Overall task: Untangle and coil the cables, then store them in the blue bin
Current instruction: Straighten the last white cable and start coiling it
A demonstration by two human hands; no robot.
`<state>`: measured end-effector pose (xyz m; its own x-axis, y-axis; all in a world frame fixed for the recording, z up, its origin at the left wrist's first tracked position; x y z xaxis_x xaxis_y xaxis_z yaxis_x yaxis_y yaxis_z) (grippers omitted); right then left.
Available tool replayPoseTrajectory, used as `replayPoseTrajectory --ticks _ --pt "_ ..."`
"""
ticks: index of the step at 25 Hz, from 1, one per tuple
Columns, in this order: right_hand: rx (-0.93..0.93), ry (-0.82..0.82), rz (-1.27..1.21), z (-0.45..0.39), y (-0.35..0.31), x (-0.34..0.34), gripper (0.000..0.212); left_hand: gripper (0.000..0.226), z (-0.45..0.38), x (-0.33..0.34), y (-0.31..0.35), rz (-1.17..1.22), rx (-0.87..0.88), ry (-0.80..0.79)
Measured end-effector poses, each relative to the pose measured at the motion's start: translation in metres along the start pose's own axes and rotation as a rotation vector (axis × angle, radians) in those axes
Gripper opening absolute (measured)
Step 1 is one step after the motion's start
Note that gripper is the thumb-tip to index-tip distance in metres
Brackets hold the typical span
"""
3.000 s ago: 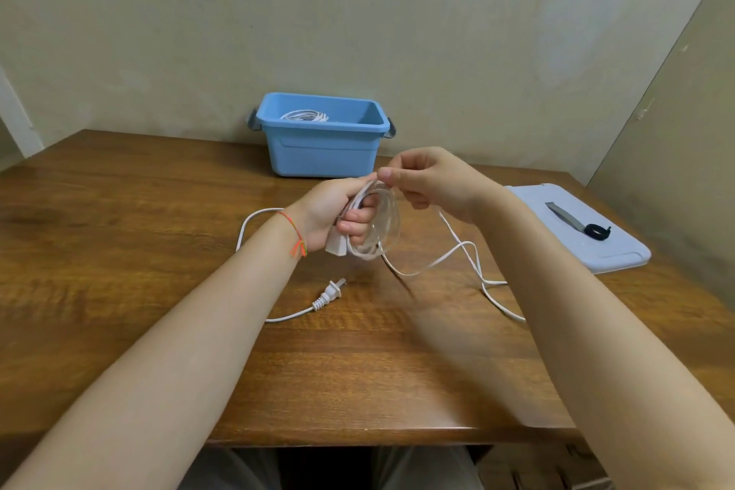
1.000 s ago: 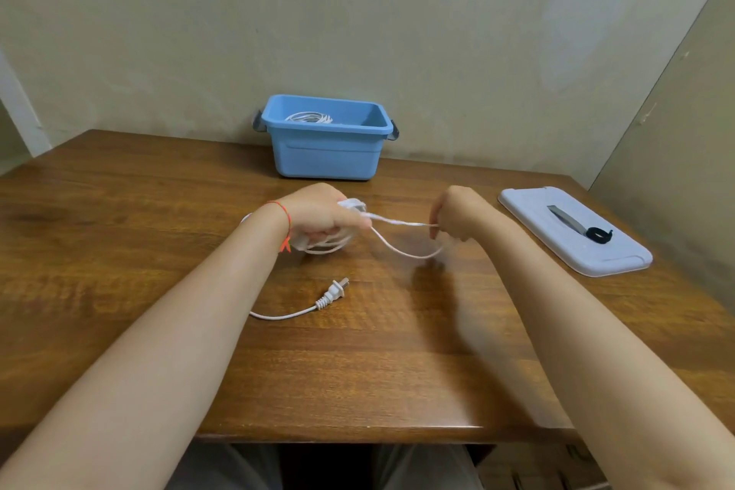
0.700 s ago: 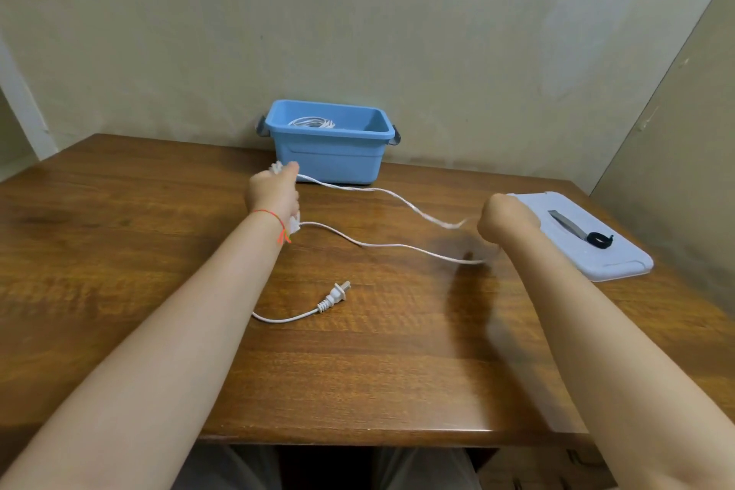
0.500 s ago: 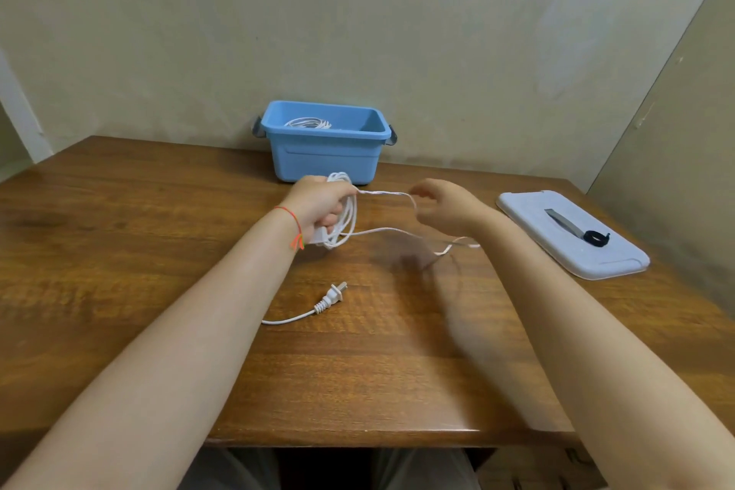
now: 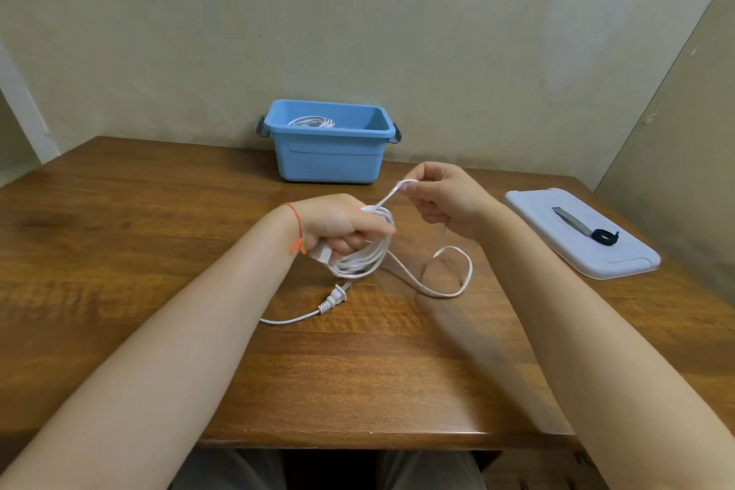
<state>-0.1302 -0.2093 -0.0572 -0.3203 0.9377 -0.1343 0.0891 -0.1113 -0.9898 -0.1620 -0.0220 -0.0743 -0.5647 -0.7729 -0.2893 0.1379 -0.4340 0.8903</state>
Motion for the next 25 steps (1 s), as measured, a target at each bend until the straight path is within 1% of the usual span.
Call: replayPoseTrajectory --ticks 1,2,3,4,5,6,8,10,11,12,13,15,16,17,18,20,22,23,25 --pt "0.024 -0.011 -0.046 -0.001 0.000 -0.001 0.016 0.040 0.000 0.002 0.000 0.050 0.012 -0.058" --pt "0.052 -0.020 -0.045 -0.002 0.001 -0.002 0.019 0.047 -0.001 0.003 0.001 0.155 0.042 -0.111" --pt "0.087 -0.022 -0.017 -0.002 0.002 -0.003 0.020 0.050 -0.001 0.002 0.002 0.297 0.086 -0.145" --pt "0.124 -0.017 0.010 -0.001 0.006 -0.007 0.022 0.051 -0.002 -0.002 0.001 0.457 0.131 -0.146" --pt "0.157 -0.003 0.023 -0.001 0.011 -0.013 0.022 0.052 -0.005 -0.009 -0.001 0.628 0.162 -0.110" --pt "0.185 0.020 0.026 -0.001 0.017 -0.021 0.021 0.053 -0.008 -0.016 -0.004 0.807 0.177 -0.032" --pt "0.232 0.075 0.047 0.002 0.025 -0.035 0.016 0.055 -0.012 -0.032 -0.013 1.145 0.181 0.182" --pt "0.267 0.115 0.151 0.003 0.029 -0.042 0.008 0.056 -0.015 -0.042 -0.021 1.338 0.216 0.343" --pt "0.280 0.128 0.252 0.003 0.028 -0.041 0.008 0.057 -0.016 -0.043 -0.022 1.364 0.245 0.392" --pt "0.286 0.125 0.400 0.003 0.025 -0.037 0.011 0.057 -0.016 -0.041 -0.021 1.350 0.268 0.423" --pt "0.282 0.086 0.585 0.002 0.021 -0.031 0.012 0.057 -0.017 -0.037 -0.017 1.311 0.288 0.434" --pt "0.248 -0.091 0.892 0.001 0.010 -0.007 0.006 0.054 -0.019 -0.023 -0.007 1.202 0.329 0.405" --pt "0.224 -0.178 0.952 0.000 0.006 0.006 0.005 0.052 -0.021 -0.015 -0.002 1.138 0.337 0.390" --pt "0.198 -0.237 0.952 0.000 0.002 0.019 0.005 0.050 -0.021 -0.009 0.003 1.028 0.341 0.387" --pt "0.164 -0.259 0.926 0.000 -0.001 0.029 0.008 0.047 -0.022 -0.003 0.007 0.846 0.354 0.420" --pt "0.102 -0.227 0.822 -0.002 -0.002 0.034 0.014 0.042 -0.019 0.005 0.014 0.396 0.402 0.543" --pt "0.137 -0.242 0.547 -0.002 0.000 0.031 0.016 0.040 -0.014 0.006 0.020 0.080 0.406 0.623" --pt "0.172 -0.296 0.387 0.000 0.001 0.030 0.018 0.041 -0.011 0.005 0.022 -0.028 0.391 0.635" --pt "0.193 -0.446 0.208 0.005 0.001 0.031 0.020 0.045 -0.009 0.004 0.025 -0.228 0.359 0.647"
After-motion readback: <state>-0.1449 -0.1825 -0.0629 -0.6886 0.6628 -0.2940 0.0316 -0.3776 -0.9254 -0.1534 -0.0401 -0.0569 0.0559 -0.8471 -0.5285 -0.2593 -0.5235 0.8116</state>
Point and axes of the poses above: each hand's wrist, its own z-axis away from the middle knuckle, its own x-axis out of the palm, y = z × x, the point moved 2 cm from there along -z, towards the middle knuckle, and after that the axes turned 5 degrees about -z, right-handed, at the moved point
